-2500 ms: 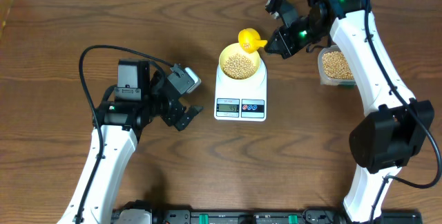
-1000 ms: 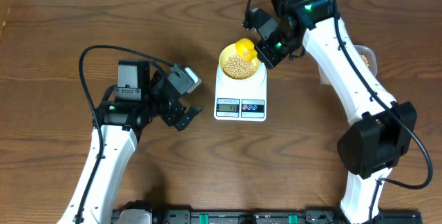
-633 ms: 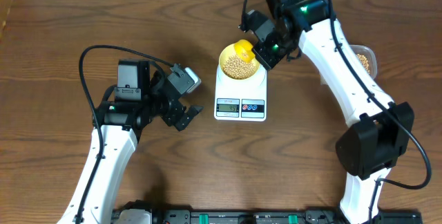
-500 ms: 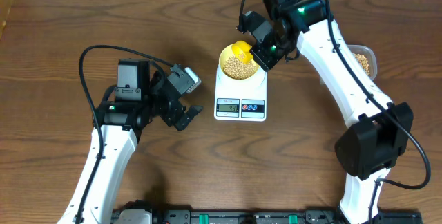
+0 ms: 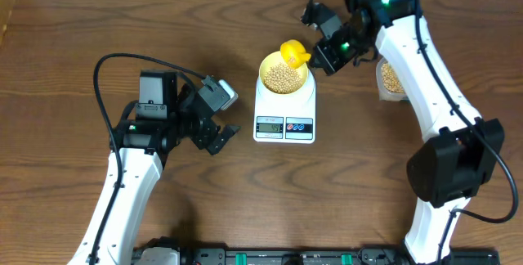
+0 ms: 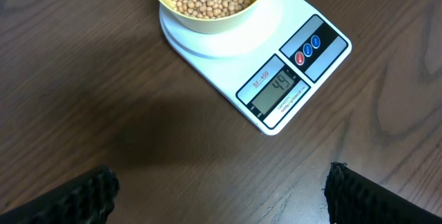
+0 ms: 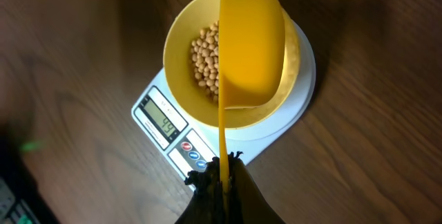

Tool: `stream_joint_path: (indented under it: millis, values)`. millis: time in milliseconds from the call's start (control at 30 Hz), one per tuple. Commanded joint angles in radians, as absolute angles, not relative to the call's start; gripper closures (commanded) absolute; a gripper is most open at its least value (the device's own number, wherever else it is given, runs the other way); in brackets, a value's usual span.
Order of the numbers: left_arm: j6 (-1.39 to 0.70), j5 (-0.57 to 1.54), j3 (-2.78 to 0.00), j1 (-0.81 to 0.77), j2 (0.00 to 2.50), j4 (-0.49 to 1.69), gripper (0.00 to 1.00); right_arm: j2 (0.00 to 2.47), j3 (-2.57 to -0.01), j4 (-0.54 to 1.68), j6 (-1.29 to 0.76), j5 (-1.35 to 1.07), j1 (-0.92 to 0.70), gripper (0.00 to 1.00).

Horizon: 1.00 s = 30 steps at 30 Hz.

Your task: Scoop item into bowl and weigh 50g on scale

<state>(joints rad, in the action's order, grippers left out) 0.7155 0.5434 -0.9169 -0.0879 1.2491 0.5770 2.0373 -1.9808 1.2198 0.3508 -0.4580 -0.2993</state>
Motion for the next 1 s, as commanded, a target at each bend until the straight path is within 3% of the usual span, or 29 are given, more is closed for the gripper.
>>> stream_joint_path:
  millis: [0,467,967]
  values:
    - [0.733,0.538,-0.919,-0.085,1.255,0.580,0.03,2.014,-1.984,1.226,0.353,-0.519,-0.289,0.99]
    - [0.733,0.538,-0.919,-0.085,1.255,0.580,0.02,2.014,-1.984,1.231,0.352,-0.503,-0.292,0.99]
    - [0.733,0.538,-0.919,-0.085,1.255,0.580,0.02,2.014,-1.984,1.234,0.353,-0.322,-0.387,0.99]
